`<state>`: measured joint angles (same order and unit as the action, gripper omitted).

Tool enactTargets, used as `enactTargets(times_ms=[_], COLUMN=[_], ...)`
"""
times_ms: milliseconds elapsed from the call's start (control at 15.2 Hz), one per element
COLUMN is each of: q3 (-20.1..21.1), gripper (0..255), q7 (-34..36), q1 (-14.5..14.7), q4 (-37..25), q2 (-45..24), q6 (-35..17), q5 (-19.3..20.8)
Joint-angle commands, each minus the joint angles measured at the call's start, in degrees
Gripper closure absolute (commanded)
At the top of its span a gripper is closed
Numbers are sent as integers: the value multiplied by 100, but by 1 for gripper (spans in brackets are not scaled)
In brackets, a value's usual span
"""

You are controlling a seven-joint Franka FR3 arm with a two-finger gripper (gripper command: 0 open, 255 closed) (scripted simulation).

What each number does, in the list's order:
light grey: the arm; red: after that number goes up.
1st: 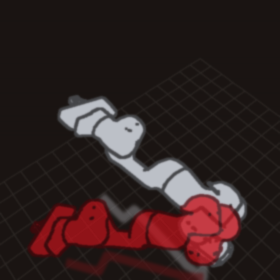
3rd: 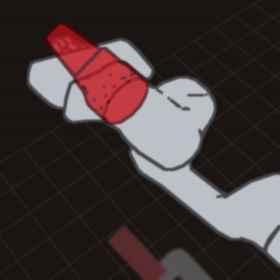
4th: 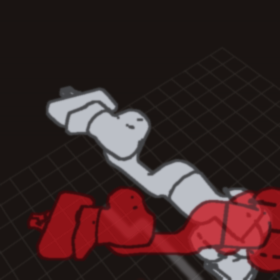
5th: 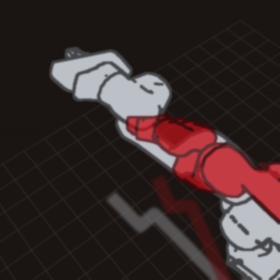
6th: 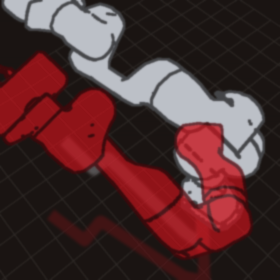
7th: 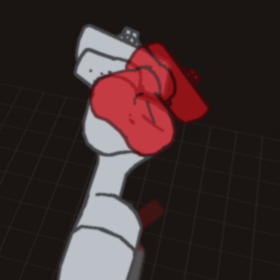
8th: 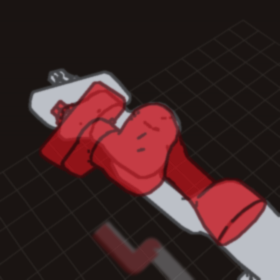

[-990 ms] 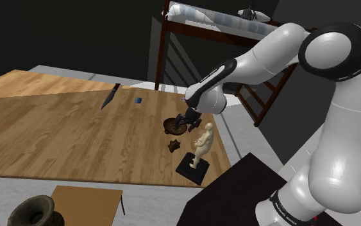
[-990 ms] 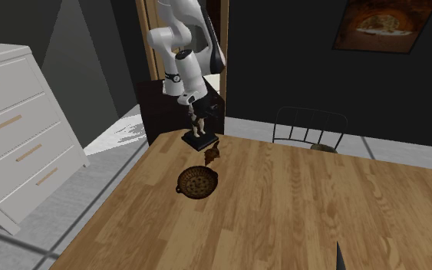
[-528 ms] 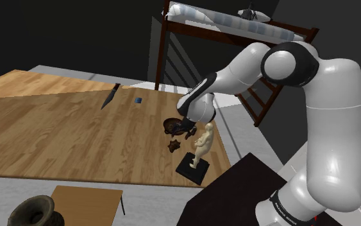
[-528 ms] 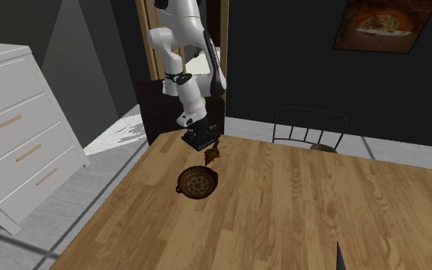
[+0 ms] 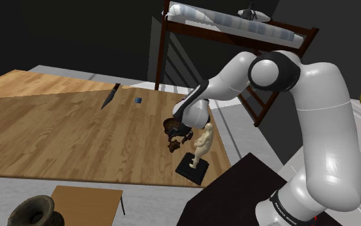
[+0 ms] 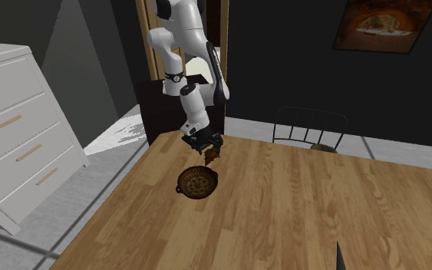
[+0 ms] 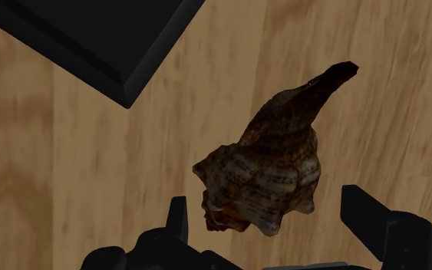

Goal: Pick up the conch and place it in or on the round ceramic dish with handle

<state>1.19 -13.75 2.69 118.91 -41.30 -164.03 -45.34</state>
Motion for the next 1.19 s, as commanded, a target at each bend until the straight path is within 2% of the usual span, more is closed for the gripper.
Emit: enactTargets(times_ms=[0, 396, 462, 1122], q3=[41, 41, 41, 7], gripper=[0, 0, 255, 255], q7=[-45, -45, -45, -6], q1=[-29, -29, -29, -1], q4=[-6, -7, -7, 37], q2=[-52, -52, -52, 29], q6=[-52, -51, -51, -10], q5=[-37, -36, -36, -10])
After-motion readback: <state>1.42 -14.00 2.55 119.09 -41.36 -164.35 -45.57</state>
